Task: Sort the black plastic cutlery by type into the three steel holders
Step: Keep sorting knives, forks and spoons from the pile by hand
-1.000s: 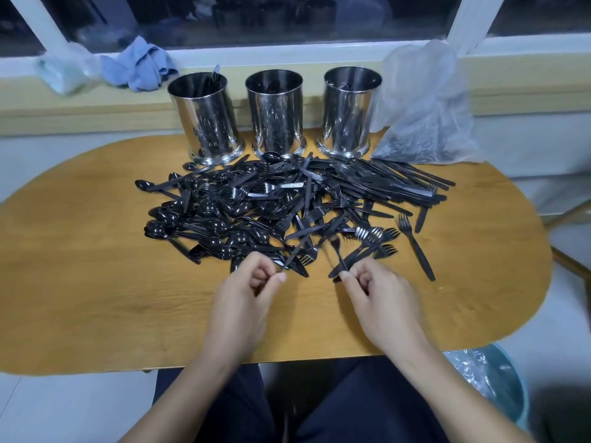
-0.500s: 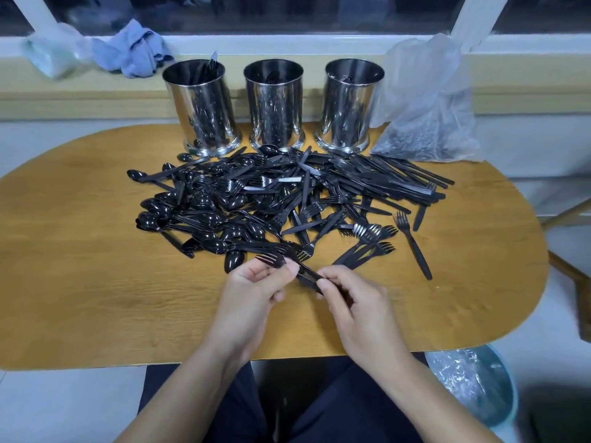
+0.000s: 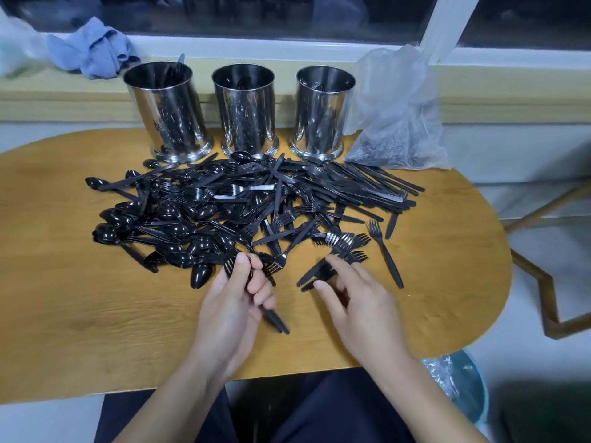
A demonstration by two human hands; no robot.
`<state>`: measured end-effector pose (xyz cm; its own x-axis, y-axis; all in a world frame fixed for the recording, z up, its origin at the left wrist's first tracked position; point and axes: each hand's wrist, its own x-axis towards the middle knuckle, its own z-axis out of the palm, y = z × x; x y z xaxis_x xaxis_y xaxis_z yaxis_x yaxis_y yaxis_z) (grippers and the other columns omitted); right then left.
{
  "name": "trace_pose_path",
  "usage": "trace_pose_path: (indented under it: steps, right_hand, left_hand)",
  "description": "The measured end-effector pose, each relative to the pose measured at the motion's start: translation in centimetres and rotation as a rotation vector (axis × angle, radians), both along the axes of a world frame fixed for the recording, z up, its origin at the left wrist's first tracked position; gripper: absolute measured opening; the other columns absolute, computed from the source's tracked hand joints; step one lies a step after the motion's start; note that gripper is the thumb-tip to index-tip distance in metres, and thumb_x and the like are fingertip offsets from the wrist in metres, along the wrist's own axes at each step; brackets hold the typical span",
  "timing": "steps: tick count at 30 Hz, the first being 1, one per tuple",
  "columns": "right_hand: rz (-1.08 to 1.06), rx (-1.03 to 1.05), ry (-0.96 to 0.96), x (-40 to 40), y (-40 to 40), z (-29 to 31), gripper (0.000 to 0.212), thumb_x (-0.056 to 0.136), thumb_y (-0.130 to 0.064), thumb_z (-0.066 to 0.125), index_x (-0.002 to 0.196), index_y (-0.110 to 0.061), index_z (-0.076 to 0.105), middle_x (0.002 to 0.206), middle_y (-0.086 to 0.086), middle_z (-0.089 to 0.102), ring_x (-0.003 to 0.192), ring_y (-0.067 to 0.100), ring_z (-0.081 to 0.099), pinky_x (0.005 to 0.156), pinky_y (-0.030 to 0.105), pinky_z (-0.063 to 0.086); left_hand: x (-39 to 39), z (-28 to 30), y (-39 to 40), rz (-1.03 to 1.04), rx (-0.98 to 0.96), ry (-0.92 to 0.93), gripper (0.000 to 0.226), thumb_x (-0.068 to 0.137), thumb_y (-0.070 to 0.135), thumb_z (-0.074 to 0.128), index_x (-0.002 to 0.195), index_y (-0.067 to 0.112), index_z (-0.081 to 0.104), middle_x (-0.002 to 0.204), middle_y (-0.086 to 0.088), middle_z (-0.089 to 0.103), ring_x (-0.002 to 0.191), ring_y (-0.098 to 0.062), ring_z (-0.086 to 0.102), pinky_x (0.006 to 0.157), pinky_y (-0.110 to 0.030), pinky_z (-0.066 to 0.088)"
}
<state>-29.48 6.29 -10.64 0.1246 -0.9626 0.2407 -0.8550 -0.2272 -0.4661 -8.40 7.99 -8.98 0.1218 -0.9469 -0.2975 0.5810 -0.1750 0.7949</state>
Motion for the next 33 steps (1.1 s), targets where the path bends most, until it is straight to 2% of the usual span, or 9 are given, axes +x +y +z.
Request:
trace_pose_path:
  steps: [3, 7, 10, 14, 20, 25, 28, 31, 33]
  right_hand:
    - [0.007, 0.044, 0.193, 0.0, -0.7, 0.4, 0.061, 0.109, -0.066, 0.041, 0.162, -0.034, 0.043, 0.113, -0.012, 0.057, 0.095, 0.011, 0.059, 0.071, 0.027, 0.052]
    - [0.022, 0.058, 0.255, 1.1, -1.5, 0.6, 0.059, 0.109, -0.069, 0.038, 0.152, -0.03, 0.047, 0.124, -0.006, 0.055, 0.11, 0.017, 0.06, 0.087, 0.033, 0.056]
    - [0.038, 0.069, 0.253, 1.1, -1.4, 0.7, 0.045, 0.107, -0.067, 0.045, 0.133, -0.031, 0.052, 0.115, -0.009, 0.051, 0.101, 0.014, 0.057, 0.082, 0.032, 0.054]
    - [0.051, 0.061, 0.226, 0.2, -0.5, 1.0, 0.03, 0.105, -0.059, 0.058, 0.113, -0.03, 0.053, 0.106, -0.01, 0.048, 0.097, 0.012, 0.051, 0.079, 0.031, 0.051]
    - [-0.024, 0.111, 0.138, -0.9, 0.1, 1.9, 0.029, 0.099, -0.037, 0.068, 0.123, -0.029, 0.055, 0.109, -0.011, 0.057, 0.092, 0.012, 0.059, 0.072, 0.025, 0.047]
    - [-0.205, 0.125, 0.115, -2.9, 0.2, 2.0, 0.019, 0.096, -0.024, 0.07, 0.114, -0.022, 0.067, 0.087, -0.009, 0.065, 0.069, 0.018, 0.065, 0.061, 0.034, 0.054]
    - [-0.256, 0.095, 0.007, -4.0, 0.1, 2.2, 0.012, 0.093, -0.016, 0.073, 0.104, -0.022, 0.072, 0.072, -0.014, 0.063, 0.062, 0.011, 0.063, 0.059, 0.035, 0.057]
    - [-0.225, 0.101, -0.328, -3.2, 0.3, 2.6, 0.017, 0.094, -0.014, 0.078, 0.104, -0.028, 0.076, 0.077, -0.017, 0.071, 0.076, 0.006, 0.069, 0.071, 0.028, 0.059]
    - [-0.099, 0.22, -0.553, -1.7, 0.6, 3.0, 0.019, 0.096, -0.013, 0.076, 0.103, -0.031, 0.076, 0.084, -0.012, 0.074, 0.08, 0.012, 0.069, 0.075, 0.031, 0.059]
  left_hand:
    - [0.1, 0.0, 0.0, -0.016, -0.007, -0.049, 0.031, 0.115, 0.041, 0.053, 0.118, 0.012, 0.063, 0.077, 0.002, 0.03, 0.065, -0.013, 0.023, 0.055, -0.029, 0.022]
    - [0.2, 0.4, -0.7, -0.064, 0.054, -0.099, 0.032, 0.107, 0.038, 0.069, 0.124, 0.013, 0.061, 0.078, 0.004, 0.033, 0.067, -0.013, 0.025, 0.054, -0.027, 0.025]
    - [-0.1, 0.4, -1.1, -0.12, 0.063, -0.144, 0.03, 0.105, 0.035, 0.073, 0.123, 0.015, 0.06, 0.078, 0.005, 0.038, 0.067, -0.011, 0.031, 0.055, -0.025, 0.029]
    - [-0.5, 0.1, -1.3, -0.161, 0.096, -0.231, 0.041, 0.106, 0.033, 0.073, 0.128, -0.001, 0.063, 0.077, 0.005, 0.043, 0.066, -0.011, 0.036, 0.058, -0.028, 0.029]
    - [-0.7, -0.1, -1.9, -0.204, 0.156, -0.257, 0.027, 0.105, 0.031, 0.076, 0.12, 0.012, 0.066, 0.079, 0.004, 0.043, 0.067, -0.012, 0.035, 0.059, -0.029, 0.03]
    - [-1.4, -0.2, -1.8, -0.217, 0.175, -0.245, 0.033, 0.105, 0.031, 0.075, 0.127, 0.007, 0.067, 0.078, 0.004, 0.048, 0.065, -0.011, 0.04, 0.057, -0.026, 0.033]
    - [-2.5, 0.3, -1.7, -0.242, 0.142, -0.252, 0.02, 0.104, 0.031, 0.077, 0.113, 0.014, 0.07, 0.08, 0.004, 0.049, 0.066, -0.009, 0.043, 0.054, -0.022, 0.034]
    - [-4.0, 0.9, -1.9, -0.246, 0.069, -0.272, 0.02, 0.101, 0.032, 0.081, 0.108, 0.018, 0.068, 0.084, 0.001, 0.048, 0.069, -0.01, 0.043, 0.055, -0.023, 0.032]
    - [-4.9, 1.3, -2.2, -0.224, 0.05, -0.264, 0.024, 0.099, 0.033, 0.083, 0.111, 0.018, 0.07, 0.088, -0.001, 0.049, 0.071, -0.01, 0.044, 0.056, -0.023, 0.033]
